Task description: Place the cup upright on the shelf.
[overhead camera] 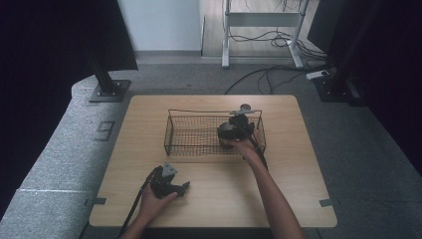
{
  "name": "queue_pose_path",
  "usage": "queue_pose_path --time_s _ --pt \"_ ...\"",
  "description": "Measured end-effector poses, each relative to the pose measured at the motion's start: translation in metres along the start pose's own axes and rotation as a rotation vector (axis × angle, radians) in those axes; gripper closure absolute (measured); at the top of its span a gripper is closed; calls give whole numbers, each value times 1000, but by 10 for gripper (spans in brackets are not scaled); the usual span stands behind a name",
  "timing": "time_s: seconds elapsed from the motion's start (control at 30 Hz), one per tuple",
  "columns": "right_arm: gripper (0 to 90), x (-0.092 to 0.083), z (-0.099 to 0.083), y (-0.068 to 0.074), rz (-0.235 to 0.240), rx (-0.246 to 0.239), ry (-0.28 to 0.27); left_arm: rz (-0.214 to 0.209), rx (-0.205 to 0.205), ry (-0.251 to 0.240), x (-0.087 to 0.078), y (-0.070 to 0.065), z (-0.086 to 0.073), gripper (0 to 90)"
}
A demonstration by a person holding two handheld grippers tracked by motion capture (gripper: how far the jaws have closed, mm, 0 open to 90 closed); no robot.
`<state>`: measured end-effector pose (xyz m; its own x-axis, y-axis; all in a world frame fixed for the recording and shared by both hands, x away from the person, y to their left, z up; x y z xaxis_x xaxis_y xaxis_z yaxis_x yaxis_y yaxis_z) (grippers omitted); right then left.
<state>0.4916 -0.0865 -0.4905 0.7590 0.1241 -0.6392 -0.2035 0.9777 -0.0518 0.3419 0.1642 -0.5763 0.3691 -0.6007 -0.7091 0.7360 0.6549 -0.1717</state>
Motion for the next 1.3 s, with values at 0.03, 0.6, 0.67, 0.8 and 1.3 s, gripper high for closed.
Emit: queue_pose_path --time_s 0.03,0.6,0.67,0.8,1.3 --pt "82 -1 0 -1 -3 2 -4 0 0 0 0 0 0 142" --pt "109 -39 -5 -14 30 27 -127 1 0 0 0 0 0 142" --pt "117 -45 -8 -16 38 35 -146 0 1 0 0 0 0 142" --pt "133 -58 -16 -23 47 48 -184 0 1 1 0 0 0 142" --pt "198 -100 -62 -51 127 57 -259 0 1 1 0 0 0 142"
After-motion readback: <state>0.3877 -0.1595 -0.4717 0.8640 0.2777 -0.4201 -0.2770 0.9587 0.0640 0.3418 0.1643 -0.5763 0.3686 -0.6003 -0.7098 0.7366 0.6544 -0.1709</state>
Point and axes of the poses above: each handheld gripper's, and its own axes: x roughly forward along the jaws, z roughly out of its top, y roughly to its left, the point moved 4 cm from there along x, roughly forward along the jaws, and after that the axes turned 13 degrees about -z, right-handed, at the moved point
